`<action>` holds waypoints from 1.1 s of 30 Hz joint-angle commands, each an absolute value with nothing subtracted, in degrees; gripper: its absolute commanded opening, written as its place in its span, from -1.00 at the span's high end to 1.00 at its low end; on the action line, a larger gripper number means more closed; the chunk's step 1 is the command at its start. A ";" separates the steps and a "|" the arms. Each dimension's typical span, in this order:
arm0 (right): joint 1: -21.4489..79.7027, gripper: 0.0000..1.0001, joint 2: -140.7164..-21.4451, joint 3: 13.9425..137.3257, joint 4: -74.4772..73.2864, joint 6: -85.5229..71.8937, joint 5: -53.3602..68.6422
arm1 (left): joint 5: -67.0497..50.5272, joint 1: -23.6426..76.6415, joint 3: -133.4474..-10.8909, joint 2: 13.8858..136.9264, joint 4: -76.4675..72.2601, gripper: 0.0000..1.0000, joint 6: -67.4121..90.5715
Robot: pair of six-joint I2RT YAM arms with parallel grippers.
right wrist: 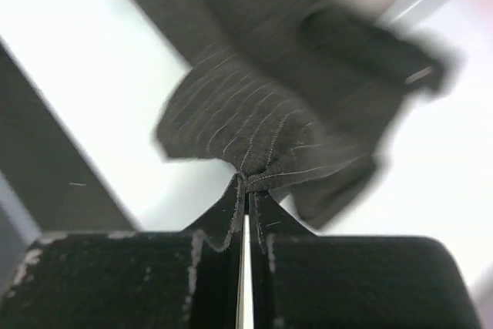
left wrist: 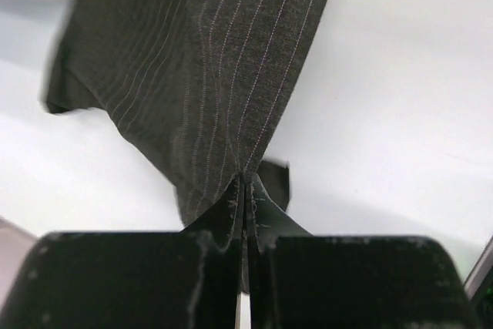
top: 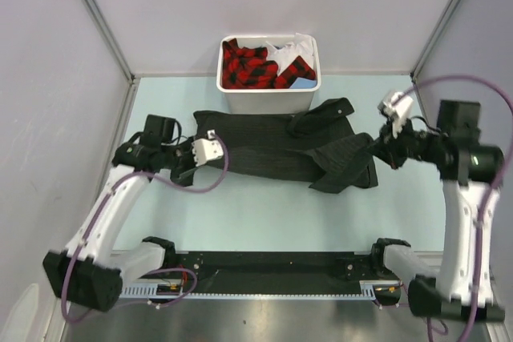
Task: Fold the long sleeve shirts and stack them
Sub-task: Flatten the shirt out
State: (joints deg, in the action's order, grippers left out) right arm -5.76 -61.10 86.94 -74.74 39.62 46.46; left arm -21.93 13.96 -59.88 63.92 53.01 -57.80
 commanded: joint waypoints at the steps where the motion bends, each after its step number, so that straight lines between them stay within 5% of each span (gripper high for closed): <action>1: -5.89 1.00 -42.69 88.52 -85.59 57.36 44.38 | -29.00 15.20 -56.71 50.56 63.00 0.99 -69.06; 2: -5.89 1.00 -39.67 87.37 -86.82 60.70 44.56 | -29.44 15.64 -55.38 45.66 64.32 0.92 -70.91; 3: -5.80 0.96 -36.42 85.80 -86.84 63.95 43.86 | -29.88 16.43 -53.98 43.35 66.77 0.56 -75.28; 5: -5.71 0.75 -25.30 79.74 -86.75 68.53 42.63 | -30.23 16.61 -49.15 38.44 69.42 0.18 -81.01; 6: -5.63 0.43 -21.31 77.19 -86.84 73.25 40.71 | -29.28 16.61 -47.39 33.97 70.04 -0.31 -84.08; 7: -5.36 0.16 -17.88 73.34 -86.75 75.39 39.65 | -28.22 16.61 -43.89 31.32 70.05 -0.41 -85.16; 8: -5.10 -0.45 -11.14 71.04 -86.49 77.32 37.46 | -27.17 16.61 -42.29 29.03 69.44 -0.49 -86.65; 11: -3.26 -0.97 -4.15 64.79 -77.66 73.25 32.28 | -22.68 16.61 -37.36 21.64 67.16 -0.51 -85.44; 18: -1.67 -0.99 -27.97 66.88 -67.49 50.90 23.98 | -21.88 16.52 -39.62 25.46 57.75 -0.63 -70.95; 24: -0.79 -0.79 -54.81 75.22 -81.64 50.97 40.87 | -29.87 16.61 -58.92 63.76 70.02 -0.49 -64.25; 26: -0.70 -0.69 -64.75 75.93 -82.96 51.32 39.04 | -31.02 16.52 -62.65 74.03 73.29 -0.68 -63.29; 33: -1.23 -0.58 -79.62 72.34 -73.49 47.03 36.74 | -28.92 19.42 -60.75 81.82 70.75 -0.76 -66.35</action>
